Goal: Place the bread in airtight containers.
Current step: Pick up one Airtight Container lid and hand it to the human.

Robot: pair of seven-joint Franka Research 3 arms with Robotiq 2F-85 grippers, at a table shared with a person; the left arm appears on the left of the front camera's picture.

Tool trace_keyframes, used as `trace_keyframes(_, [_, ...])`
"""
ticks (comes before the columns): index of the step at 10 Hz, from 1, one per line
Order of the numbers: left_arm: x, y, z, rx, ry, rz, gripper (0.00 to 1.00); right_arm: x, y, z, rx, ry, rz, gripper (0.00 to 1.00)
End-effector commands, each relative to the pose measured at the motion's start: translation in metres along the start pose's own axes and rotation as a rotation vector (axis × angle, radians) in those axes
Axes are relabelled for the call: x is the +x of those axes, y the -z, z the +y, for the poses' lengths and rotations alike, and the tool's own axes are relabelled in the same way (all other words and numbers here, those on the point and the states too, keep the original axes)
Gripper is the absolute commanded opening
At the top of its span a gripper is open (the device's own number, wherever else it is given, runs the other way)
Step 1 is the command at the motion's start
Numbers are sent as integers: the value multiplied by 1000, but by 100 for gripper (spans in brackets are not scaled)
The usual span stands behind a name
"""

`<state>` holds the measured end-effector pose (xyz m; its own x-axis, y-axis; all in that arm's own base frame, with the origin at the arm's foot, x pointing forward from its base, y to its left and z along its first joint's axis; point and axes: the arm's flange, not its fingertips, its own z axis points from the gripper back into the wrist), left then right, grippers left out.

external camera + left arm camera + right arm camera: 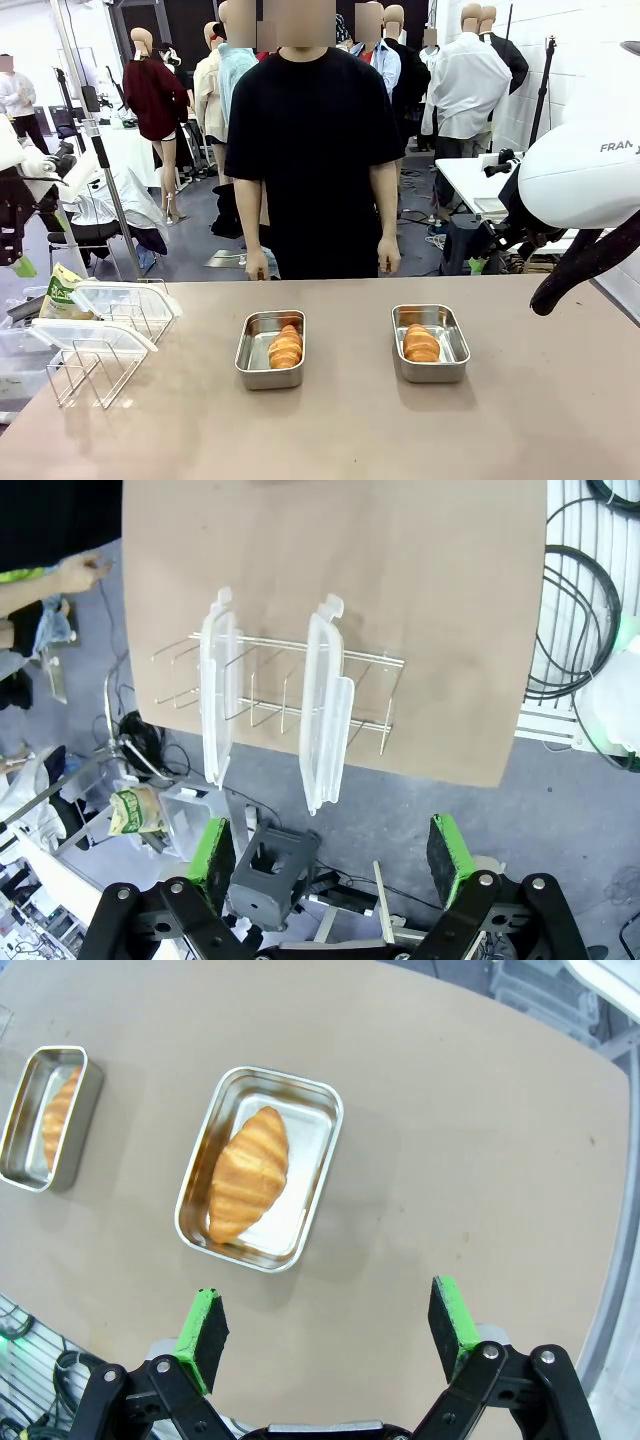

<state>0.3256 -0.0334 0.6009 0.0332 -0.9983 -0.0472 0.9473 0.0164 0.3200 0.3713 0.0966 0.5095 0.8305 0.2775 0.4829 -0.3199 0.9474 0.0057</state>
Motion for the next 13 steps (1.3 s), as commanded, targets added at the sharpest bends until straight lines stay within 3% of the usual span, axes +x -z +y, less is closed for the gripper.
trace_keyframes(1, [1, -2, 0, -12, -23, 3, 100, 0, -1, 0, -2, -3, 2, 100])
trace_keyframes(4, [0, 0, 0, 0, 0, 0, 100, 0, -1, 0, -2, -3, 2, 100])
trace_keyframes(6, [-7, 23, 0, 146, 31, -56, 100, 0, -1, 0, -2, -3, 2, 100])
trace_keyframes(7, [-13, 39, -3, 119, 71, -140, 100, 0, -1, 0, -2, -3, 2, 100])
trace_keyframes(10, [-23, 90, -9, 124, 230, -201, 100, 0, -1, 0, -2, -3, 2, 100])
trace_keyframes(11, [-25, 98, -6, 132, 251, -200, 100, 0, -1, 0, -2, -3, 2, 100])
trace_keyframes(12, [-25, 102, -5, 132, 298, -125, 100, 0, -1, 0, -2, -3, 2, 100])
trace_keyframes(13, [-25, 109, -4, 61, 297, -151, 100, 0, -1, 0, -2, -3, 2, 100])
